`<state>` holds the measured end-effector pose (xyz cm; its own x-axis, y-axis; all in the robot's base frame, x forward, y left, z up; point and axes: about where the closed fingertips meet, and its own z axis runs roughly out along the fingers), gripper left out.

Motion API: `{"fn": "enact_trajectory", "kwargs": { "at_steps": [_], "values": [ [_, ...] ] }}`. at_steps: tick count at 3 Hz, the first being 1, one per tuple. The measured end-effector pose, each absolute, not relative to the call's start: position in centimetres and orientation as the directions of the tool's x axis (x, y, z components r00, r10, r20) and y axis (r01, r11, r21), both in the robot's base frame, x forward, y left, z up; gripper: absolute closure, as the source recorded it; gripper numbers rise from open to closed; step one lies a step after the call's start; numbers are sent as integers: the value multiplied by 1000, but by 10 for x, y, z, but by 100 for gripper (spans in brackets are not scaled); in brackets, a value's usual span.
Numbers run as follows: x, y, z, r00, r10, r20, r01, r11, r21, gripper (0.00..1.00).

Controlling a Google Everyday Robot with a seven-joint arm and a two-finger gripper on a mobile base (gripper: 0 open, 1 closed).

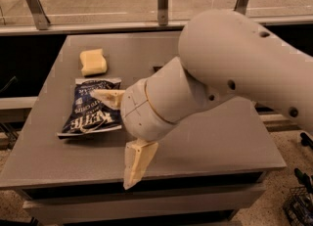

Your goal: Move blue chip bag near rxbar chocolate

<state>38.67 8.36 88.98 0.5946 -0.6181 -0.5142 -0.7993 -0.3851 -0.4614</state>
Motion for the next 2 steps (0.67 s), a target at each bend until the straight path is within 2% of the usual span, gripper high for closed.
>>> {"fn": "enact_trajectory", "kwargs": {
  "at_steps": [1, 2],
  "values": [
    [389, 99, 893, 617, -595, -515, -783, -400, -476, 0],
    [389, 112, 892, 633, -576, -517, -770, -401, -496, 16]
  ]
}}
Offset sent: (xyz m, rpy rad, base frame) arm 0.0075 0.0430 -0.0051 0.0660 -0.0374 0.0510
